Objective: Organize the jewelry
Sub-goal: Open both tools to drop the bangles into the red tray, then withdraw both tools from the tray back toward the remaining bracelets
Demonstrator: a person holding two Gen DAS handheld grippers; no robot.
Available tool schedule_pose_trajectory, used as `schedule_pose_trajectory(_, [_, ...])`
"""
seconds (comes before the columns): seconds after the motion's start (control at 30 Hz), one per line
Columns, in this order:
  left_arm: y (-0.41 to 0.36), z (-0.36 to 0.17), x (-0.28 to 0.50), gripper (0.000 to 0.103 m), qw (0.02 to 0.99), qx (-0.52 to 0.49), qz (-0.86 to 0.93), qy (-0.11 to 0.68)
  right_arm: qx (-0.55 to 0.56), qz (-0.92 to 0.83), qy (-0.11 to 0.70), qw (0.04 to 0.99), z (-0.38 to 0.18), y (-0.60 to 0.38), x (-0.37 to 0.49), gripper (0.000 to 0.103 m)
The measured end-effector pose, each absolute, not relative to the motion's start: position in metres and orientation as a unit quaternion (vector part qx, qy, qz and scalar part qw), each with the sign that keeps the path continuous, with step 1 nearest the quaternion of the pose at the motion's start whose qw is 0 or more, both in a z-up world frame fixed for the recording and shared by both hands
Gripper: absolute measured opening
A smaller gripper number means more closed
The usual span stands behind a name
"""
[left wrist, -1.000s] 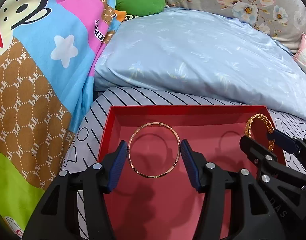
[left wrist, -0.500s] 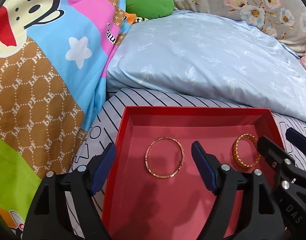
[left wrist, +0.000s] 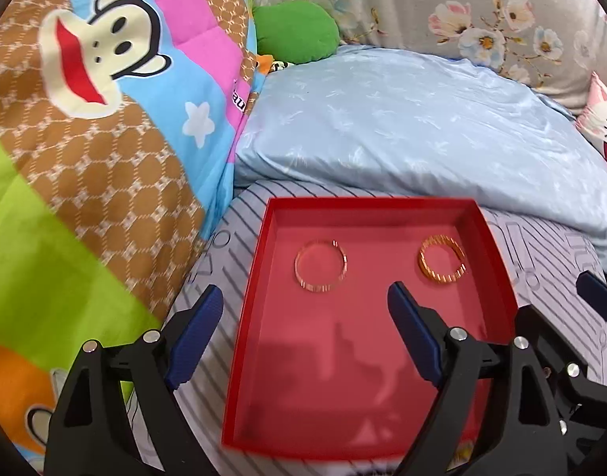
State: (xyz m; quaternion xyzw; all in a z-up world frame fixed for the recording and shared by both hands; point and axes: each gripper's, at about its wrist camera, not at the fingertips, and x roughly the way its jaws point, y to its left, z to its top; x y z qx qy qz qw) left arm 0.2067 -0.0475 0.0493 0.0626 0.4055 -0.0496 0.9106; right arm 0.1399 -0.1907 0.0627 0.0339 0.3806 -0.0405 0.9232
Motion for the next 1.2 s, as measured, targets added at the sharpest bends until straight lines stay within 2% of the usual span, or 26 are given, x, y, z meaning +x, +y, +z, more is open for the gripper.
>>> schedule_pose_trajectory(0.57, [-0.032, 0.017, 0.093, 0.081, 0.894, 0.045, -0.07, 0.44, 0.05, -0.053, 0.412, 0.908, 0.031, -0.184, 0.034, 0.075])
schedule_pose_trajectory(1.2, [-0.004, -0.043, 0.036, 0.081, 0.875, 0.04, -0.076, 0.476, 0.062, -0.073, 0.469, 0.878, -0.031, -0.198, -0.029, 0.076])
